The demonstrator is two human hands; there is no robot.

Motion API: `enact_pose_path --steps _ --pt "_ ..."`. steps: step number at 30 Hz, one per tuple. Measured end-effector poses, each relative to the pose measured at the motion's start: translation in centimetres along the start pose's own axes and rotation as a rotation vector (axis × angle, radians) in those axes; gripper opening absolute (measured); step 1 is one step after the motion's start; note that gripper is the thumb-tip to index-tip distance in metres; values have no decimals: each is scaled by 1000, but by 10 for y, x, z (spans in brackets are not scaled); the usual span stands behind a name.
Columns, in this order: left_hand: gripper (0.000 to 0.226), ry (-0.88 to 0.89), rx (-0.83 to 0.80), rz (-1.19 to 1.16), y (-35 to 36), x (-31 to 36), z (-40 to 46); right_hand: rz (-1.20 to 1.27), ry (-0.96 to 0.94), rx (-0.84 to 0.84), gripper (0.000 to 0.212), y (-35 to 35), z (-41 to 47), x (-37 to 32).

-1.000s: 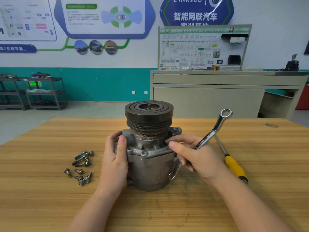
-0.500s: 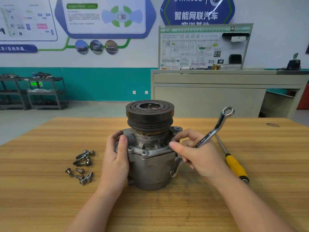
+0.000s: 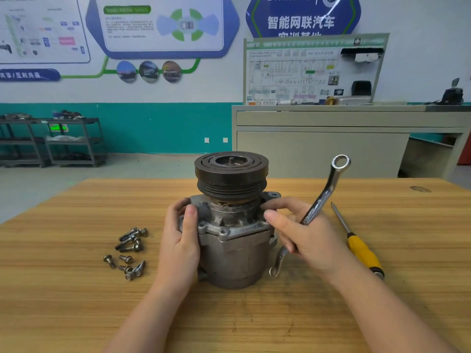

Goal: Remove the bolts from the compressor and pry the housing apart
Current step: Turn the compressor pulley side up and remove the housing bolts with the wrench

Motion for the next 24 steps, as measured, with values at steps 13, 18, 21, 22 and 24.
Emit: enact_pose_path --steps 13,18,21,22,24 --pt "54 7 8 -7 0 2 0 44 -17 38 9 -2 1 1" --pt "54 9 3 -4 0 0 -1 17 -28 70 7 -3 1 0" --pt "52 11 6 5 0 0 0 42 -19 40 11 -3 1 2" --pt "51 11 5 4 0 0 0 66 -7 38 11 -3 0 1" --pt "50 10 9 -3 1 1 0 44 -5 32 6 -2 0 1"
Point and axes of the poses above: each hand's wrist, its own z-axis towards the middle knuckle, its own y-axis out of the palm, x = y × z, the point moved 3 cm from there along z, towards the middle knuckle
